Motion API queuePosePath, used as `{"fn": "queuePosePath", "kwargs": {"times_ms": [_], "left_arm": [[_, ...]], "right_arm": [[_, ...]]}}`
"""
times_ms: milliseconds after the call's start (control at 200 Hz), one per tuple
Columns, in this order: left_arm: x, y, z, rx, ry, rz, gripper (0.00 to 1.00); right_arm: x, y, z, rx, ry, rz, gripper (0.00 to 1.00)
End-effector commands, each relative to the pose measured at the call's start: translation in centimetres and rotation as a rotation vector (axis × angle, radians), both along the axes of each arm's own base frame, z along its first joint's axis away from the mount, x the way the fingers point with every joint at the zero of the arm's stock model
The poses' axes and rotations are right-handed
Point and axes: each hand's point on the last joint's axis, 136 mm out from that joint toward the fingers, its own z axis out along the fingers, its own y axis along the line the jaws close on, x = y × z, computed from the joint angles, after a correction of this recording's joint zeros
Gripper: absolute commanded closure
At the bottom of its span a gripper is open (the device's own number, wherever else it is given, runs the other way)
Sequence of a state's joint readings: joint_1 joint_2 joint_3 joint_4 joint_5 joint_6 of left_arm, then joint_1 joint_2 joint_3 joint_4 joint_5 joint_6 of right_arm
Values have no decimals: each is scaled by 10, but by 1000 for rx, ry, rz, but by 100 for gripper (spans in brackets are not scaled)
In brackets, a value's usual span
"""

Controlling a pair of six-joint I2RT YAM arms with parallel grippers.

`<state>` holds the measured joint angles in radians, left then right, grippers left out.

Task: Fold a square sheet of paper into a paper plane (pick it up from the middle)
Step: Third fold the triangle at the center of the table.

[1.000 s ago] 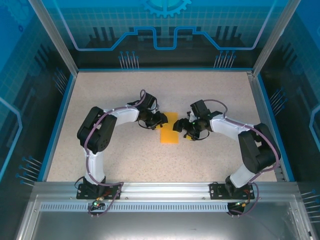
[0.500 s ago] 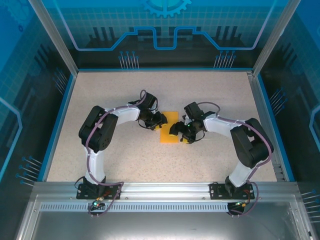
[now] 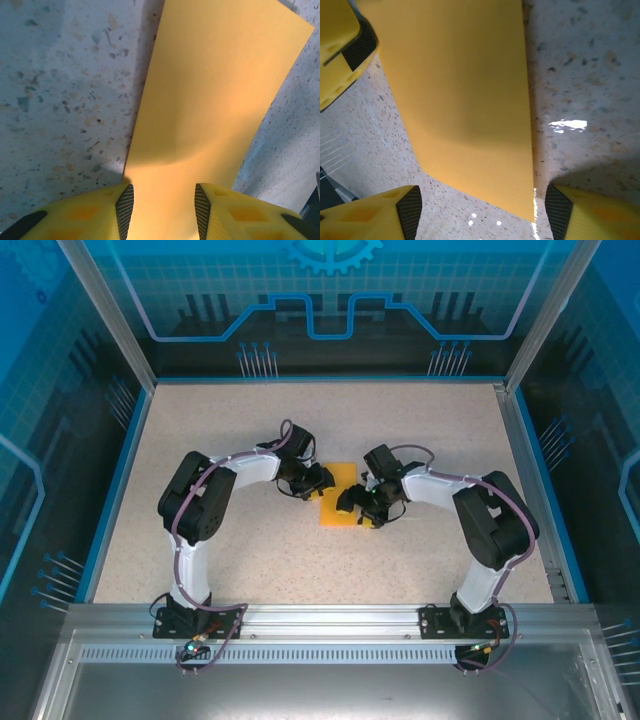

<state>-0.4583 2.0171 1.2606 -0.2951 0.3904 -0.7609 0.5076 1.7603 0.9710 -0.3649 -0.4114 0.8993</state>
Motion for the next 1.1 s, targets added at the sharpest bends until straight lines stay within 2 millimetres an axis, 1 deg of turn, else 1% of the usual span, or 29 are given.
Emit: {"fn": "queuePosePath", "kwargs": {"times_ms": [0, 180, 260, 365, 425, 435, 445, 590, 780, 855, 920, 1096], "left_arm": [[-15, 14, -30, 79, 93, 17, 58], [-15, 14, -31, 79, 97, 20, 58], [-16, 14, -31, 81, 99, 19, 58], [-16, 15, -30, 80, 96, 19, 58], [-17, 15, -30, 82, 98, 19, 58], [-17, 15, -30, 82, 98, 19, 58], [-17, 15, -30, 82, 98, 18, 58], [-17, 15, -31, 82, 98, 19, 58], [-18, 16, -32, 84, 101, 19, 58], [-18, 15, -31, 82, 99, 19, 58], [-18, 16, -31, 81, 100, 20, 58], [-18, 14, -26, 74, 90, 16, 58]], "right_arm": [[-6, 16, 6, 61, 20, 33, 34], [-7, 12, 9, 60, 3, 8, 40], [-5, 11, 11, 67, -12, -10, 44], [-2, 9, 15, 83, -42, -45, 47], [4, 11, 23, 107, -75, -63, 48], [0, 8, 18, 101, -64, -66, 49], [-1, 8, 17, 104, -67, -67, 49], [3, 10, 26, 147, -121, -71, 49], [3, 7, 24, 146, -126, -83, 49], [3, 4, 23, 139, -116, -94, 51], [1, 2, 20, 131, -102, -110, 57], [-1, -7, 16, 108, -74, -161, 76]]}}
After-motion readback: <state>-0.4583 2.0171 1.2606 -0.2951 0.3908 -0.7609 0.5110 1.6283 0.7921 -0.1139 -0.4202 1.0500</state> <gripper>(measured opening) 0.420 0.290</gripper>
